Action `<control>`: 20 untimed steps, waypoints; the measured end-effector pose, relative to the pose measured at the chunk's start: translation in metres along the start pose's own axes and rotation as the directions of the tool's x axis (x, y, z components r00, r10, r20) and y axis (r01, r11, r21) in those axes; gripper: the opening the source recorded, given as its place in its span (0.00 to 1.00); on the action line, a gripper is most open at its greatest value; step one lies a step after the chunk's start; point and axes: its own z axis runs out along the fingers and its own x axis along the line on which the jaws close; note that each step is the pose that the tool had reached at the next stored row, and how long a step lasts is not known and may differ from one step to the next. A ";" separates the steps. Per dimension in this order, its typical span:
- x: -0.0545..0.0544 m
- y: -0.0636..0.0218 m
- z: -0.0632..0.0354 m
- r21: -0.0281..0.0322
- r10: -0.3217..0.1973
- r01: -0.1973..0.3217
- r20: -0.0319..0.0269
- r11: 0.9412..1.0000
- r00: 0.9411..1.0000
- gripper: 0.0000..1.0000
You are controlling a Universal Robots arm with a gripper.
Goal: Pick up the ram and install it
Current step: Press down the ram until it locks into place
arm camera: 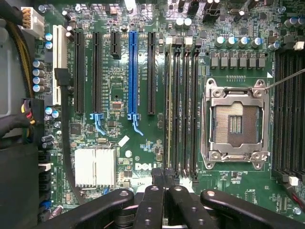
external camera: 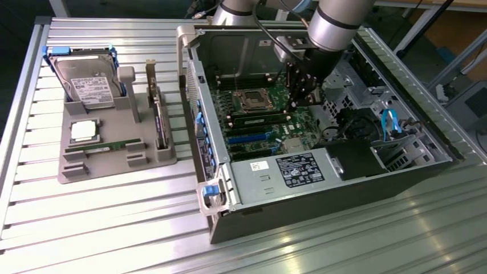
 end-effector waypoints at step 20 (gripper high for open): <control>-0.007 -0.0059 0.0157 0.000 0.000 0.000 0.000 1.000 1.000 0.10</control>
